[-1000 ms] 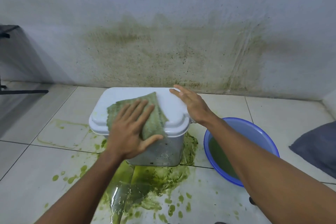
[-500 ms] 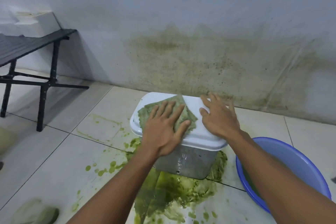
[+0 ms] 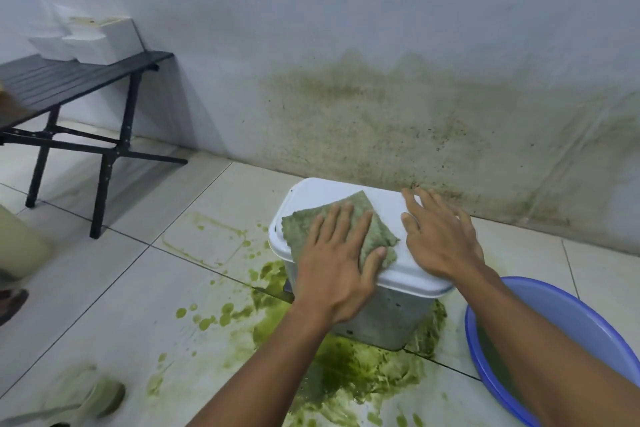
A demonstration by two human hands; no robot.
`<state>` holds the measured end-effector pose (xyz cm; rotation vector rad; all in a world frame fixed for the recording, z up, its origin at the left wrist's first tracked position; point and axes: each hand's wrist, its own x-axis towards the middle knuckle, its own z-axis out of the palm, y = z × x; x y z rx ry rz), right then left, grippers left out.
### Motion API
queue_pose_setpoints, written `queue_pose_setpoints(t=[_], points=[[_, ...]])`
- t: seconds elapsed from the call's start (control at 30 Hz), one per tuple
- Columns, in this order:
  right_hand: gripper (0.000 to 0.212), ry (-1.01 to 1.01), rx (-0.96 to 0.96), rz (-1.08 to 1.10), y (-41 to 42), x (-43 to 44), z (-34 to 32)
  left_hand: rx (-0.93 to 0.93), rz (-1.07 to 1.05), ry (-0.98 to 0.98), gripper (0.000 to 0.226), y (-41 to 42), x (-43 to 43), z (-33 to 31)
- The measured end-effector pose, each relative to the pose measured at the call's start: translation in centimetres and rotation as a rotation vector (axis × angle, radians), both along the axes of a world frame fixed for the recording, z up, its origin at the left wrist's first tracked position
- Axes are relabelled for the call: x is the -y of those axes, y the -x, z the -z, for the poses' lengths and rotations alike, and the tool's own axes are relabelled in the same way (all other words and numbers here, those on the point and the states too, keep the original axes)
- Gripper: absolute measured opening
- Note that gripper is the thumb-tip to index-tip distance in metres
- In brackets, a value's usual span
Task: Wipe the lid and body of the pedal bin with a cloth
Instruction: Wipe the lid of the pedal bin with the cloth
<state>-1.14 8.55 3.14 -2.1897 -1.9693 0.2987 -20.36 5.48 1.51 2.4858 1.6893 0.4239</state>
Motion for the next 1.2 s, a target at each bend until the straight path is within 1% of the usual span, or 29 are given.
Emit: queue_pose_setpoints(t=[0.1,0.17,0.23,0.3,0.4,0.5,0.53,0.6,0.7,0.77,0.8,0.9,1.0,1.1,1.2], points=[[0.054,0.01,0.013,-0.016,0.0,0.1,-0.2,-0.017,-0.131,-0.018,0.074,3.5,-1.1,0.4],[0.054,0.013,0.015,-0.022,0.1,0.1,-0.2,-0.011,-0.232,0.047,0.074,4.4,-3.5,0.0],[0.054,0.007,0.01,-0.032,0.2,0.1,-0.1,-0.046,-0.271,0.109,0.075,4.0,-6.3,-1.0],[0.054,0.004,0.026,-0.039,0.1,0.1,-0.1,-0.113,-0.213,0.158,0.077,1.9,-8.0,-1.7],[0.054,-0.002,0.028,-0.042,-0.2,0.3,-0.1,-0.179,-0.019,0.182,0.077,-1.8,-7.2,-2.2],[0.053,-0.013,0.028,-0.045,0.0,0.3,-0.1,-0.167,0.163,0.169,0.075,-2.4,-6.7,-2.0],[0.054,-0.018,0.026,-0.043,0.0,0.2,-0.1,-0.147,0.175,0.178,0.075,-2.0,-7.5,-2.1],[0.055,-0.016,-0.002,-0.057,-0.1,0.3,-0.2,-0.128,0.13,0.205,0.078,-0.9,-9.5,-2.5],[0.065,-0.042,-0.023,-0.21,-0.5,1.5,-0.4,-0.143,0.028,0.229,0.08,0.4,-11.9,-3.0],[0.072,-0.029,-0.01,-0.277,-0.9,1.8,-0.6,-0.154,0.022,0.23,0.079,1.0,-12.2,-3.0],[0.07,-0.019,-0.013,-0.279,-1.1,1.7,-0.6,-0.157,0.024,0.226,0.077,1.3,-11.8,-2.8],[0.053,0.0,-0.037,-0.258,-1.4,0.7,-0.8,-0.157,-0.005,0.195,0.074,1.4,-9.8,-2.3],[0.049,0.009,-0.048,-0.252,-1.7,0.3,-0.9,-0.144,-0.027,0.138,0.071,0.1,-5.9,-1.9],[0.05,0.033,-0.047,-0.249,-1.7,0.2,-0.9,-0.007,-0.037,-0.019,0.065,-1.3,-1.6,-0.3],[0.052,0.054,-0.084,-0.223,-1.7,-0.1,-0.7,0.117,-0.117,-0.13,0.063,-0.5,0.0,1.4]])
